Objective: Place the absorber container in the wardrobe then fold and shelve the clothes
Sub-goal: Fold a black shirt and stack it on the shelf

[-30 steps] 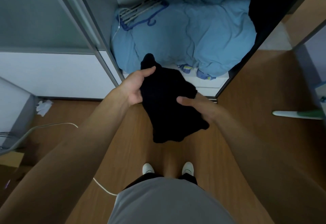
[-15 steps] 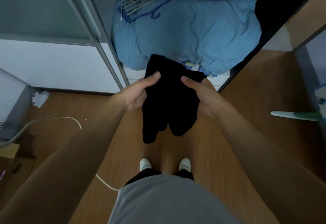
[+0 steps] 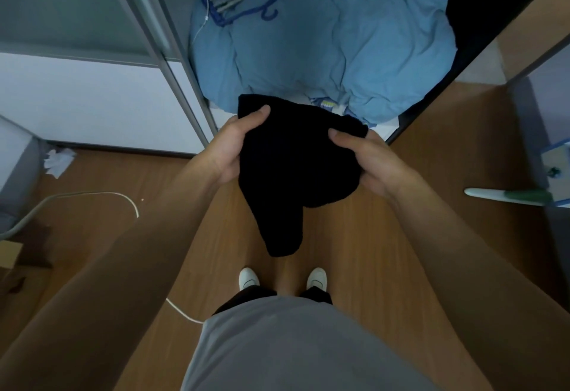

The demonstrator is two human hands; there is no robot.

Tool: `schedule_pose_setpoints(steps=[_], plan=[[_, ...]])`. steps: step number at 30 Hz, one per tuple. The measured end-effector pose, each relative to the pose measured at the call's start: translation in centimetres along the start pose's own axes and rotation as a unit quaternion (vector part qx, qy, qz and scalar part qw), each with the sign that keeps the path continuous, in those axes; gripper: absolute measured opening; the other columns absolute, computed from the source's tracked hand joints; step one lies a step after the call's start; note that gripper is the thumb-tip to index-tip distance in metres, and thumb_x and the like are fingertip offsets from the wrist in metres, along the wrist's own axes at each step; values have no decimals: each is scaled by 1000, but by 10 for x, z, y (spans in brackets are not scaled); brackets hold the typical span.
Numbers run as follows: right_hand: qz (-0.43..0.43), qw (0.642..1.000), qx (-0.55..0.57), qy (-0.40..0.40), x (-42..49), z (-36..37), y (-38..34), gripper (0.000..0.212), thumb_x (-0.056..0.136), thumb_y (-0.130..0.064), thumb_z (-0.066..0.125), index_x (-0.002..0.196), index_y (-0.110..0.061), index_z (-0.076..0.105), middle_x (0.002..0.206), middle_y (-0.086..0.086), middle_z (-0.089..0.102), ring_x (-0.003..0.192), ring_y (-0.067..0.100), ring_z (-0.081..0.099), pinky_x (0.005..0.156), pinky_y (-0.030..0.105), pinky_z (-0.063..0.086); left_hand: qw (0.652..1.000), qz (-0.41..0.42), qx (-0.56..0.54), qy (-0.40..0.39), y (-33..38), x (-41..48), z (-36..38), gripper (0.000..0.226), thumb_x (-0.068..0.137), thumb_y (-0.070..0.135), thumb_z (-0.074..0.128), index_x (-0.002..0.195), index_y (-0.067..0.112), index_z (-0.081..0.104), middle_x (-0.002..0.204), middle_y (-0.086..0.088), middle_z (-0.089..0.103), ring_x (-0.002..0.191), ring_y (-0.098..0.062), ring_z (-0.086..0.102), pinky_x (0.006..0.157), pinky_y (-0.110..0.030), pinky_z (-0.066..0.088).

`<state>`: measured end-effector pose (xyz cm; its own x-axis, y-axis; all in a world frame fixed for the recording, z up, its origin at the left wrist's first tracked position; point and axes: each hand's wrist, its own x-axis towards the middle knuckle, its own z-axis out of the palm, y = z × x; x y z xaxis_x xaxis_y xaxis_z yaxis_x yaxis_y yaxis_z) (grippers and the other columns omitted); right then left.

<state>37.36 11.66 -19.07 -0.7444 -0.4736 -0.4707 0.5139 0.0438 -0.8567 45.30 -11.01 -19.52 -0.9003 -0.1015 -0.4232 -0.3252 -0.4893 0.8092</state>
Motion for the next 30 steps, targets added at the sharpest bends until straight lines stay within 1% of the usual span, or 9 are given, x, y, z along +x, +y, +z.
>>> schedule_pose_setpoints(steps=[9,13,16,18,21,23,27,29,30], plan=[[8,994,-14,104,-1,-14,-23,15,93,-19,70,102,-7,72,86,5,78,78,20,75,65,26,59,994,-22,77,71,-3,6,-2,38,89,44,71,113,14,70,102,-4,78,95,-21,75,74,-27,58],[-20,989,22,145,-3,-8,-12,37,89,-18,75,122,-6,63,93,6,78,79,17,76,62,24,58,979,-54,137,140,-5,13,-2,39,91,44,68,114,13,67,98,-5,78,88,-21,75,72,-28,59],[-26,985,-92,144,-2,-10,-7,77,85,-22,79,149,-24,36,127,1,63,103,14,69,82,24,58,965,-88,171,180,-9,17,-4,40,96,42,64,118,8,64,105,-11,74,90,-25,74,75,-32,60],[-66,971,-207,103,-2,-13,-5,85,83,-20,79,151,-36,31,140,-6,47,120,9,55,98,16,47,961,-105,166,193,-9,18,-2,39,96,39,63,119,7,61,104,-11,73,87,-25,72,66,-30,60],[-78,941,-329,28,-4,-9,-3,62,80,-25,82,135,-35,56,132,-12,51,110,-5,52,78,-5,38,956,-129,175,197,-9,18,1,37,97,29,61,125,6,55,105,-12,69,83,-23,69,55,-26,56],[-72,908,-413,-13,-5,-5,0,57,74,-35,86,127,-30,63,122,-11,59,108,2,58,78,4,43,955,-126,188,192,-10,18,2,36,98,19,57,132,5,54,115,-14,66,84,-23,67,61,-27,56],[-69,777,-618,-96,-5,9,7,48,73,-48,82,115,-32,67,106,-8,64,100,13,60,81,29,51,966,-126,166,154,-6,16,2,37,101,6,47,131,21,62,125,-11,63,96,-25,70,68,-26,60],[-78,765,-634,-74,-3,14,9,17,82,-48,74,75,-36,64,80,-10,61,84,17,61,64,32,45,965,-158,167,129,-5,15,0,31,103,9,44,117,18,71,121,-16,68,102,-29,71,79,-31,61],[-79,779,-618,-66,-1,14,10,32,85,-47,72,59,-35,57,67,-13,57,74,16,60,58,31,39,963,-173,171,118,-4,13,-1,28,103,13,46,113,16,73,120,-17,69,104,-29,70,83,-33,60]])
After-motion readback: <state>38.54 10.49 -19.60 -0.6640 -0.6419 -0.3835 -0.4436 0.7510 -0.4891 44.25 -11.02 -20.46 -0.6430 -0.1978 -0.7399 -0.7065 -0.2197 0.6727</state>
